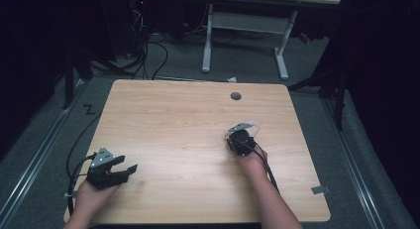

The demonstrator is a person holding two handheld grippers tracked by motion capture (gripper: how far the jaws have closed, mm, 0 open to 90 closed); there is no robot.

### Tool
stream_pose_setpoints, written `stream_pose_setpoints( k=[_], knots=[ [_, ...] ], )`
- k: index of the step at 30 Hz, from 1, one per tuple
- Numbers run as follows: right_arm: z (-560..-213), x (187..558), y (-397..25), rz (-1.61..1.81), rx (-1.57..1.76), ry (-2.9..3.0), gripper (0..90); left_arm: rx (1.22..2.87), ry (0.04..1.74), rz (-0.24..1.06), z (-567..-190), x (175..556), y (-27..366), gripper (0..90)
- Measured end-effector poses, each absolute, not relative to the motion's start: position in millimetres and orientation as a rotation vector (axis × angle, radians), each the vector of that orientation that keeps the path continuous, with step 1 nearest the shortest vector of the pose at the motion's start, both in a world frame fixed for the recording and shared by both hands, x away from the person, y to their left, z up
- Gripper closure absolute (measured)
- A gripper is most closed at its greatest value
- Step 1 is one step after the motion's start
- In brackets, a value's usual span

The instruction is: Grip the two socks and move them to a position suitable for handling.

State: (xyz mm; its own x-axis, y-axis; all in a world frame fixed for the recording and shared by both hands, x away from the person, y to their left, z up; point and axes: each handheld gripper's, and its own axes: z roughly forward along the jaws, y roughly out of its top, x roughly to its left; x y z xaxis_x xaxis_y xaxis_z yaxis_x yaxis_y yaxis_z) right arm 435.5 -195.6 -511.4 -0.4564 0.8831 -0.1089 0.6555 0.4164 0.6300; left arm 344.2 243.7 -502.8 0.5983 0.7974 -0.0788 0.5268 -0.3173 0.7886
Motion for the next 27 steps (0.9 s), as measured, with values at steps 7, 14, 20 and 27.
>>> stream_pose_setpoints(
  k=[7, 14, 20, 27],
  knots=[
    [-493, 428, -207, 0.835, 1.316, 2.202, 83.4, 2.004, 1.05, 0.414, -504, 345, 243, 38.1],
    [-475, 416, -220, 0.902, 1.315, 2.162, 83.2, 2.005, 1.047, 0.413, -504, 345, 242, 38.1],
    [-479, 414, -221, 0.903, 1.322, 2.174, 82.7, 2.01, 1.046, 0.41, -504, 345, 242, 38.1],
    [-478, 413, -218, 0.939, 1.32, 2.179, 81.5, 2.006, 1.051, 0.405, -505, 346, 243, 38.0]
  ],
)
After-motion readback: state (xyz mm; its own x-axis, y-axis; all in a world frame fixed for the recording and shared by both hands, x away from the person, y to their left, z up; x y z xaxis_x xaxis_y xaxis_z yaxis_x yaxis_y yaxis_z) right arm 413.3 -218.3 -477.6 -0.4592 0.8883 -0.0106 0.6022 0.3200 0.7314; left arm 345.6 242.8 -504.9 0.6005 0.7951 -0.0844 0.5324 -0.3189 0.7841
